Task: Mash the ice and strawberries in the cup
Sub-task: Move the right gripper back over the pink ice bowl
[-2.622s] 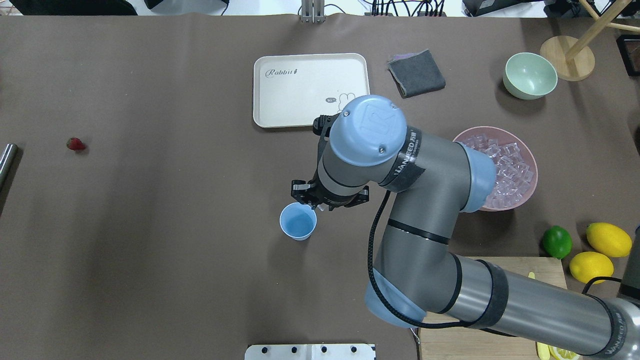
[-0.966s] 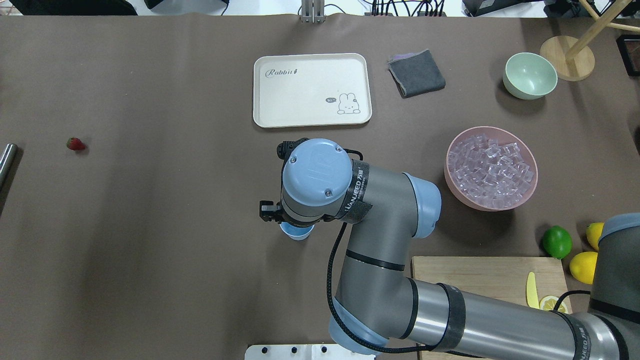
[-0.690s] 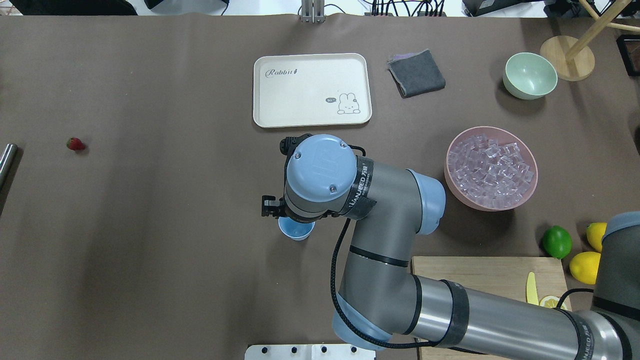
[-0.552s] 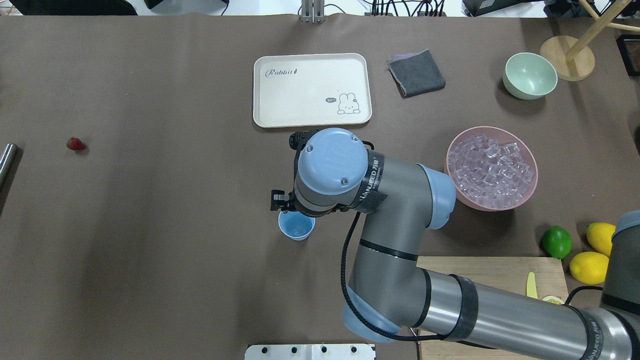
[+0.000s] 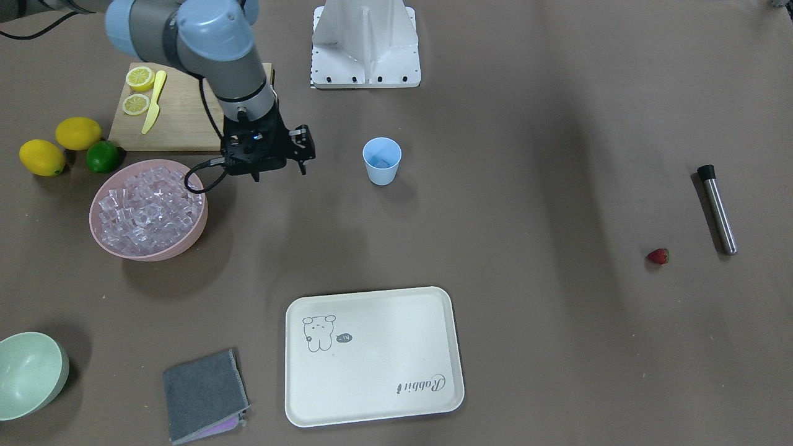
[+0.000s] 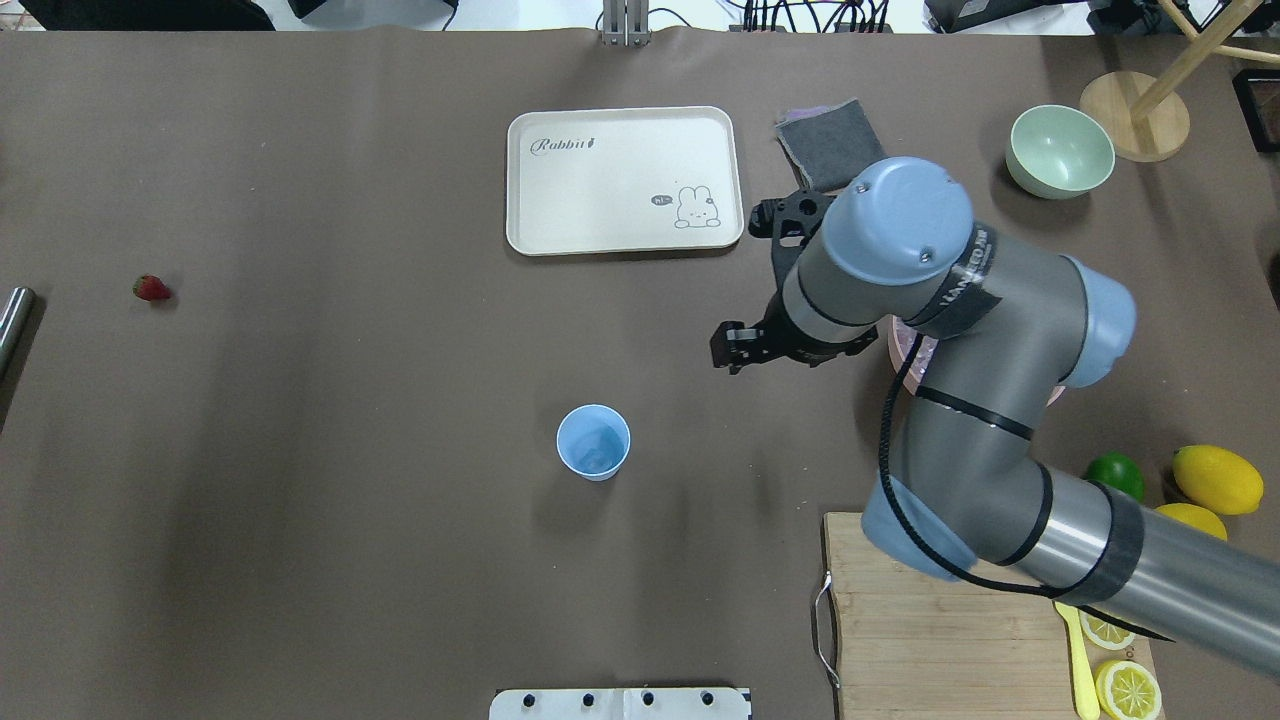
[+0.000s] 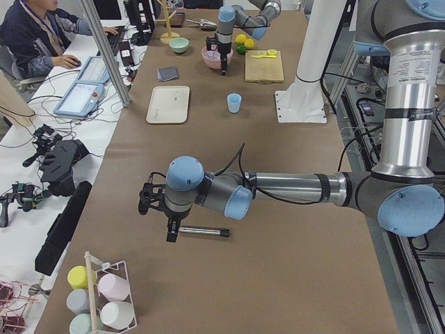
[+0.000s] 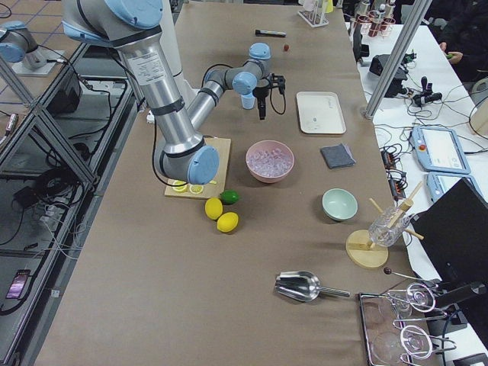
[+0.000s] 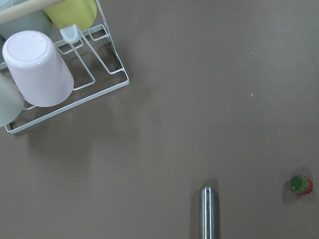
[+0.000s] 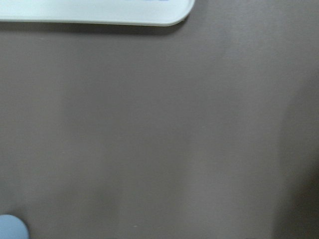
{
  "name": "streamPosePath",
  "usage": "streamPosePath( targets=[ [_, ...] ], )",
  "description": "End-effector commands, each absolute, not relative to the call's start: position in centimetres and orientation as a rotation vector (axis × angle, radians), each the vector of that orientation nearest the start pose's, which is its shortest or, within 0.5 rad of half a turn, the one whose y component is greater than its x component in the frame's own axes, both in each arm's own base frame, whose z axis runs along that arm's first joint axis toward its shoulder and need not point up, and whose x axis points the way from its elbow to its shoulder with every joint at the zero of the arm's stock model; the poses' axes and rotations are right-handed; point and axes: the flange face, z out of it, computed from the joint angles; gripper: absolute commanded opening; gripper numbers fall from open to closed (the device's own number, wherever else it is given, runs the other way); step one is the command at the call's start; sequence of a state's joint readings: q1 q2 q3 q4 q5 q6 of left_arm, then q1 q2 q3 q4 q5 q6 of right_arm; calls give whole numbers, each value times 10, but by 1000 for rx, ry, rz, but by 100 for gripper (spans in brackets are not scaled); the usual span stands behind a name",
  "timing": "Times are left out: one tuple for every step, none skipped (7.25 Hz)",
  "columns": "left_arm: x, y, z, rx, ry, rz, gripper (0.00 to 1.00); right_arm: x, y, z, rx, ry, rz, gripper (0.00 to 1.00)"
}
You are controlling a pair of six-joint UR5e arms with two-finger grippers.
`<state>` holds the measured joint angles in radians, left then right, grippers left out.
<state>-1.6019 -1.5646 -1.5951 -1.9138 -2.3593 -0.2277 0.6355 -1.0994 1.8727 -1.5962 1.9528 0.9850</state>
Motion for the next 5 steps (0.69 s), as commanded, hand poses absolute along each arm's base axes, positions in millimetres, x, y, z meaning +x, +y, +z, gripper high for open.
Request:
streamPosePath(
  targets=[
    [-78,-505,609,266,809,-100,98,-377,-453,325,150,-748,-176,89],
    [-78,-505,609,266,809,-100,98,-341,-454,347,133,-751,-213,89],
    [-78,-505,609,266,809,-100,98,-317,-456,370,111,-735,-195,89],
    [-79,-505,608,269,809,-100,98,-301,-456,389,90,-711,-158,89],
    [-78,-505,606,273,810,-97,98,-290,-462,400,80,-694,-124,91]
  ],
)
